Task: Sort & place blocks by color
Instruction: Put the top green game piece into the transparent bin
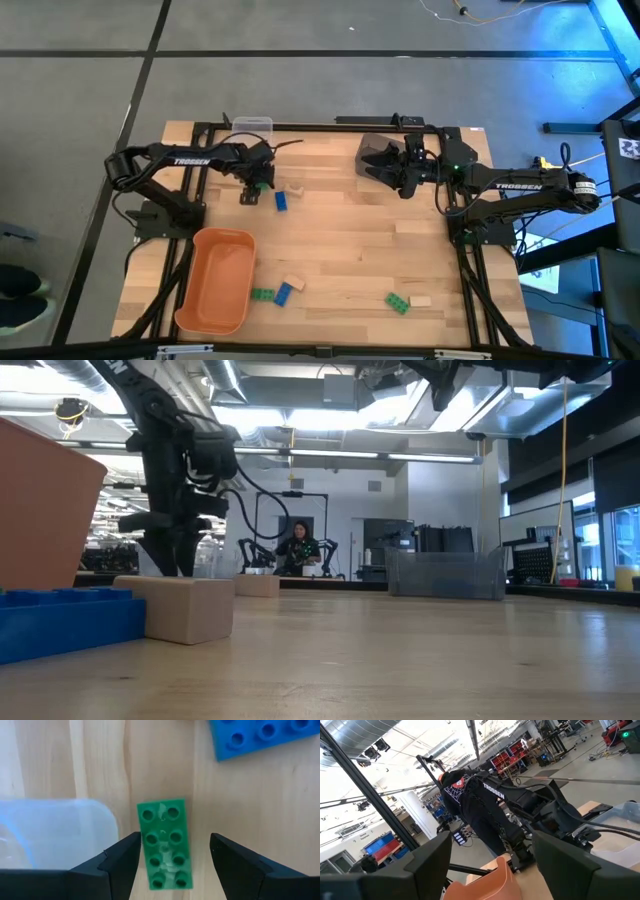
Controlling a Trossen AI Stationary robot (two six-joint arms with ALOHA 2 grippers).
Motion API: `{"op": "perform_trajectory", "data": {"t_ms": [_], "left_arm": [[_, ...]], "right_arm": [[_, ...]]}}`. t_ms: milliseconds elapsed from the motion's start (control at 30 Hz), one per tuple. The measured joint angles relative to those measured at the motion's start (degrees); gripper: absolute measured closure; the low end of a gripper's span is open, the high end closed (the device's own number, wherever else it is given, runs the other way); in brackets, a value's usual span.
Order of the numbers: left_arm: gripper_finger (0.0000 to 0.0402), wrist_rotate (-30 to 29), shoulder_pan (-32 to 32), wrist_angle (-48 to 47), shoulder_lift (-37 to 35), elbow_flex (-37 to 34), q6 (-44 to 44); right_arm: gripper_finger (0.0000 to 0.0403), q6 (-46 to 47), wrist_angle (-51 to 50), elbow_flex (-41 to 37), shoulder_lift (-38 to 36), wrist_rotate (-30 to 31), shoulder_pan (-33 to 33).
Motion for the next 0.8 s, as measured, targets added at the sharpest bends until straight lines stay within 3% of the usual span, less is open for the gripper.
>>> {"op": "perform_trajectory", "data": {"t_ms": [800], "left_arm": [[0.0174,-6.54,-12.07,-2.88,0.15,-0.17,-0.27]], "right_arm": [[0.0126,-0.19,-0.02,0.00,0.00,0.00,0.00]]}}
